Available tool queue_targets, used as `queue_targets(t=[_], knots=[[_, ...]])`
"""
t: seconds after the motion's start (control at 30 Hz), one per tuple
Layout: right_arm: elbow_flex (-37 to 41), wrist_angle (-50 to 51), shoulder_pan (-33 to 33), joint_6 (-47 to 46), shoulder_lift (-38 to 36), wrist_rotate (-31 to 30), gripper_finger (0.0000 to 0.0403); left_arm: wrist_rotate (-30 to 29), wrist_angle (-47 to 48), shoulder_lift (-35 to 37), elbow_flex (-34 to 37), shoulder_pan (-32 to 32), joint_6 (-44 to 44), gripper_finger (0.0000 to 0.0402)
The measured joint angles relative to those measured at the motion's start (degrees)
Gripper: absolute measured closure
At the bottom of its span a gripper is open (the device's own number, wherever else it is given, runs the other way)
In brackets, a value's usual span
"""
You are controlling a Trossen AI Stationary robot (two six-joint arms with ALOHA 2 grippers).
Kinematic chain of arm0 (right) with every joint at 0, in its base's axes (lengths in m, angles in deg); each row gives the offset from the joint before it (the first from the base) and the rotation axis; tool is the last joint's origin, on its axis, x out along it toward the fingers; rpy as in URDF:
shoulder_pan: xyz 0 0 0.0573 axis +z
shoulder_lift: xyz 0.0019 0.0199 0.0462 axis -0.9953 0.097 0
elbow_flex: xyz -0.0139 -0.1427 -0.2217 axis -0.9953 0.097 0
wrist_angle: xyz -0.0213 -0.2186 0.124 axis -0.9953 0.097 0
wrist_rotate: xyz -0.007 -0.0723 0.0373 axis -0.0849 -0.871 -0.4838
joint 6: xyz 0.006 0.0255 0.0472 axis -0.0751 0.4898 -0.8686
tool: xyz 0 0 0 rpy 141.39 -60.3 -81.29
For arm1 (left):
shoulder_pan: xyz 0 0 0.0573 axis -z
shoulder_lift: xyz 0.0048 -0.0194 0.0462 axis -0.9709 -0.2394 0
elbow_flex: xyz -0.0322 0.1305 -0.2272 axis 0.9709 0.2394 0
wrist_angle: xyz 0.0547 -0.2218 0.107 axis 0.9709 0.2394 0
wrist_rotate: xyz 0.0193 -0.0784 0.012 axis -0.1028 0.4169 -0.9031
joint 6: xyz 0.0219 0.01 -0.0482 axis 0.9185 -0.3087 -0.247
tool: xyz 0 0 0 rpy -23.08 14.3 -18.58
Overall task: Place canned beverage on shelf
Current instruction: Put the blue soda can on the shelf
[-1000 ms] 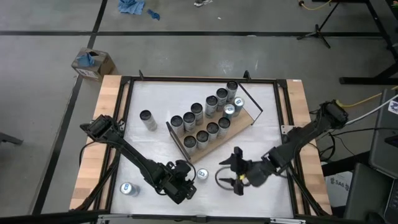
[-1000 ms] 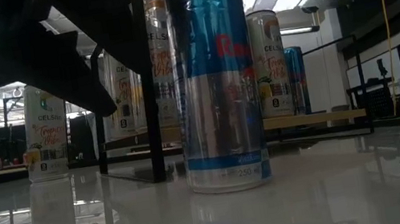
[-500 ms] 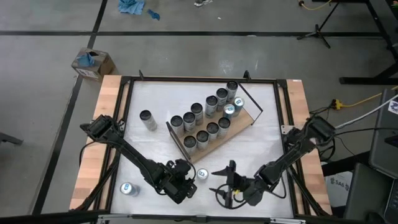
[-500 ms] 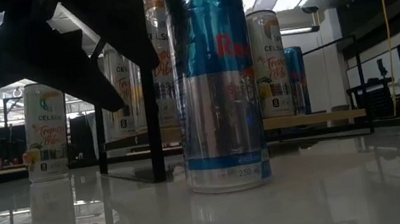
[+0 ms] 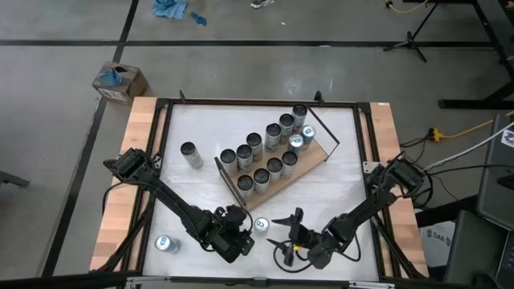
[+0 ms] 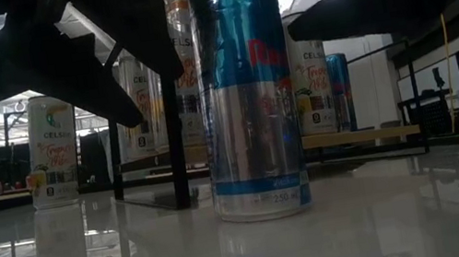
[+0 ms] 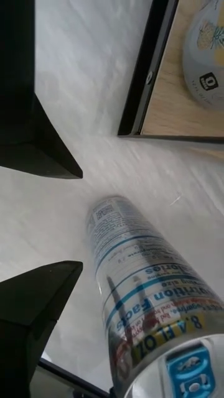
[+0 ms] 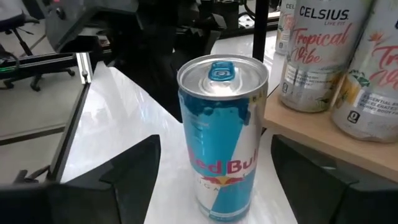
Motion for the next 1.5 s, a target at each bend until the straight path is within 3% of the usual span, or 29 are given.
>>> queue_targets(t=[0.4,0.7,1.5], knots=[[0.0,-0.1,-0.9,0.0,0.4,-2.4,0.0109,-3.1,0.0,0.0,0.0,-0.5,0.0,0.0179],[0.0,-1.3,-2.9,0.0,0.4,3.9,0.0109,-4.8,-1.7,0.0,0.0,-0.6,0.0,0.0179],[0.0,-4.4,-6.4,0.1,0.4,7.1,0.0111,-5.1,-2.3,0.0,0.0,-1.0,0.0,0.0179]])
